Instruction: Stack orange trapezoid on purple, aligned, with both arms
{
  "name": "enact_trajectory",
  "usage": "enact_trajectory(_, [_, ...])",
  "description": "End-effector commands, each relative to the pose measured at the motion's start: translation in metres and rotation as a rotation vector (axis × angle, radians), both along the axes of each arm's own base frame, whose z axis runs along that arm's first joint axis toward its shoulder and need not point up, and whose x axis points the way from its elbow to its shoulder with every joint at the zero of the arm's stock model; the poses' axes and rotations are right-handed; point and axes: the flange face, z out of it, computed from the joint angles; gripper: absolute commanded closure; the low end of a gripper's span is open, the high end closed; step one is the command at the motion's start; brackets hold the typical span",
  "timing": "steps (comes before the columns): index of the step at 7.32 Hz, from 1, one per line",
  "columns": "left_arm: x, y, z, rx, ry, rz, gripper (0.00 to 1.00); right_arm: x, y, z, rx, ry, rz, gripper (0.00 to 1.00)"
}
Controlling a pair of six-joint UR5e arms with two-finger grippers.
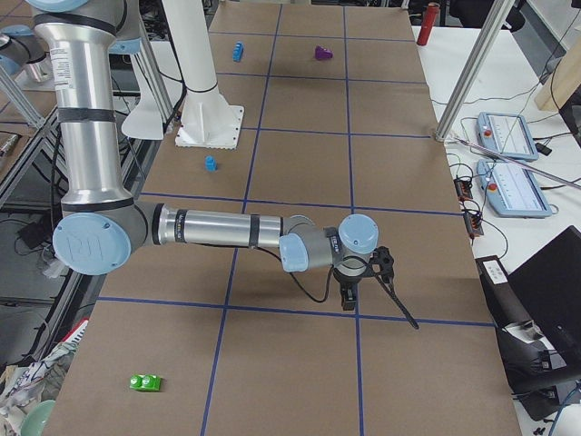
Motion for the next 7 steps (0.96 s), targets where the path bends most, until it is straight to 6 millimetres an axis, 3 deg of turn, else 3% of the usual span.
enact_trajectory(1, [0.003, -0.001, 0.002, -0.016, 0.0, 0.001, 0.0, 0.001, 0.004, 0.004, -0.007, 0.001, 0.001, 0.0])
enact_trajectory(7, [0.019, 0.003, 0.006, -0.014, 0.001, 0.04, 0.0, 0.001, 0.004, 0.005, -0.014, 0.0, 0.004, 0.0])
